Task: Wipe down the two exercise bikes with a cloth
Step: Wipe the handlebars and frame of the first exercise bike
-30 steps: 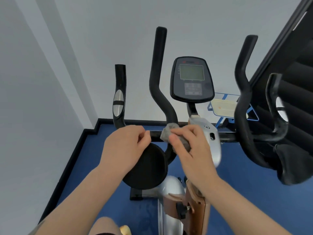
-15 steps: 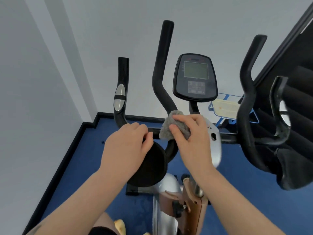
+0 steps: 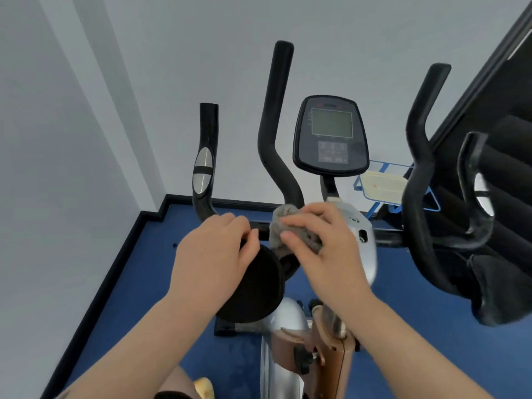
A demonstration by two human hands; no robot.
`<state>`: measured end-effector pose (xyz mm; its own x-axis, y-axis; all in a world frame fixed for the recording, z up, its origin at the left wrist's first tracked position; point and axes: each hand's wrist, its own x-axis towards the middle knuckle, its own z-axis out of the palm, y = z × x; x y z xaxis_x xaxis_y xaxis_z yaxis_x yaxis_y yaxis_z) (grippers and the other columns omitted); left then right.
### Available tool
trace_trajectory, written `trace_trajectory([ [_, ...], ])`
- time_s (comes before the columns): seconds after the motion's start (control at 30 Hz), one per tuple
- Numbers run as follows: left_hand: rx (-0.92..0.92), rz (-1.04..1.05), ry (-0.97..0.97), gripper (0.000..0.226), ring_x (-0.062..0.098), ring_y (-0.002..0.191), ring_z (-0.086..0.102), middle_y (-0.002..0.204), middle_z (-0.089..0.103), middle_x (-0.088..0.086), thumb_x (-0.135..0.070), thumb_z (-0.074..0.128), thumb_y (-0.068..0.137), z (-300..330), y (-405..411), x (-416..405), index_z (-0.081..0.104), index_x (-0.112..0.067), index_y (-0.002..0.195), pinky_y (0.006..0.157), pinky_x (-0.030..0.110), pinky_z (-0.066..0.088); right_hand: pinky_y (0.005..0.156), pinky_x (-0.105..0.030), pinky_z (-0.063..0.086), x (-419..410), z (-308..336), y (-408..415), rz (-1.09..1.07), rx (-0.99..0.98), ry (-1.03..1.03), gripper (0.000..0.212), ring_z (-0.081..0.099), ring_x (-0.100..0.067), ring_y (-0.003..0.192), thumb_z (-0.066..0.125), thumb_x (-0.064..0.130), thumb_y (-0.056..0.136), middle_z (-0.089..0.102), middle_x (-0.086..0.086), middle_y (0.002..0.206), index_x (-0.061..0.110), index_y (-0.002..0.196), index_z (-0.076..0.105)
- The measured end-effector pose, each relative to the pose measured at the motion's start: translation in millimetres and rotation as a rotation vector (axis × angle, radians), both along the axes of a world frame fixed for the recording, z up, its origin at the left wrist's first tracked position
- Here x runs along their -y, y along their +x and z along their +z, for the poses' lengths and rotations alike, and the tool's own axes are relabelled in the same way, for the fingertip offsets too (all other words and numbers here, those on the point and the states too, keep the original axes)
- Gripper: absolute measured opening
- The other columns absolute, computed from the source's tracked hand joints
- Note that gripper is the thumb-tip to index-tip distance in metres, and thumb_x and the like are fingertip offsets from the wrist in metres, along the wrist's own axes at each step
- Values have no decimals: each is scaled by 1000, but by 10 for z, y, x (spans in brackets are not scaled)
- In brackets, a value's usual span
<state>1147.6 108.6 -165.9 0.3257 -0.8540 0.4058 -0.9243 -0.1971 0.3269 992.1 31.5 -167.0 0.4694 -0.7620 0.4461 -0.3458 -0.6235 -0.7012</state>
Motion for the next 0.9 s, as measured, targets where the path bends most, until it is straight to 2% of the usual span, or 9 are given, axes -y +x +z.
trace_trajectory([
  [0.1, -27, -12, 28, 28, 12, 65, 51, 67, 51, -8, -38, 45, 94, 0, 15, 11, 58, -20, 76, 52, 27, 40, 88, -20, 42, 270, 313, 143, -64, 95, -24, 24, 50, -10, 105, 53, 29, 96, 51, 8, 112, 23, 111, 70],
  [0.17, -39, -3, 31, 27, 11, 65, 50, 67, 50, -9, -37, 46, 93, 11, 15, 3, 57, -21, 75, 52, 25, 38, 91, -22, 40, 285, 337, 203, -53, 43, -115, 31, 47, -15, 108, 47, 20, 97, 49, 6, 118, 23, 121, 66],
  [0.3, -31, 8, 5, 27, 12, 63, 51, 66, 51, -9, -37, 48, 91, 6, 9, -8, 58, -20, 73, 49, 24, 36, 93, -23, 41, 94, -6, 142, -62, -132, -210, 45, 45, -12, 110, 64, 3, 85, 48, 10, 124, 25, 124, 60],
  [0.43, -17, 9, 16, 28, 12, 63, 50, 66, 50, -9, -38, 45, 92, -7, 11, -1, 58, -21, 74, 50, 23, 35, 87, -6, 37, 167, 90, 96, -126, 62, -37, 41, 46, 6, 105, 79, 10, 75, 45, 12, 112, 30, 107, 61],
  [0.57, -40, 12, 25, 26, 11, 65, 50, 67, 51, -9, -36, 49, 92, 17, 7, -2, 58, -21, 74, 53, 24, 37, 87, -15, 45, 198, 359, 88, -57, 131, 69, 49, 49, 4, 105, 80, 9, 71, 47, 14, 112, 38, 102, 56],
  [0.67, -282, -36, -63, 16, 6, 77, 55, 79, 58, -13, -37, 54, 92, 85, 33, 7, 61, -26, 83, 65, 21, 43, 86, -31, 52, 178, 445, 6, 91, 84, 236, 51, 52, -1, 105, 76, 5, 75, 50, 15, 118, 38, 111, 60],
  [0.77, -544, -124, -174, 31, -11, 97, 54, 104, 60, -26, -54, 56, 85, 269, 75, 77, 62, -38, 111, 75, 7, 40, 87, -29, 52, 216, 494, -68, 192, -19, 284, 60, 54, -4, 101, 73, 0, 78, 54, 11, 121, 38, 122, 57],
  [0.83, -633, -206, -67, 49, -17, 106, 51, 114, 58, -31, -66, 58, 79, 370, 77, 171, 57, -45, 124, 82, 1, 38, 81, -27, 54, 252, 524, -84, 257, -52, 330, 69, 57, -10, 95, 74, 0, 77, 55, 10, 120, 41, 127, 52],
  [0.9, -611, -261, 33, 45, -14, 104, 54, 110, 62, -27, -58, 66, 80, 391, 46, 258, 60, -42, 122, 85, 7, 41, 78, -29, 56, 292, 552, -107, 294, -59, 384, 72, 59, -12, 92, 77, 1, 74, 56, 10, 118, 41, 127, 50],
])
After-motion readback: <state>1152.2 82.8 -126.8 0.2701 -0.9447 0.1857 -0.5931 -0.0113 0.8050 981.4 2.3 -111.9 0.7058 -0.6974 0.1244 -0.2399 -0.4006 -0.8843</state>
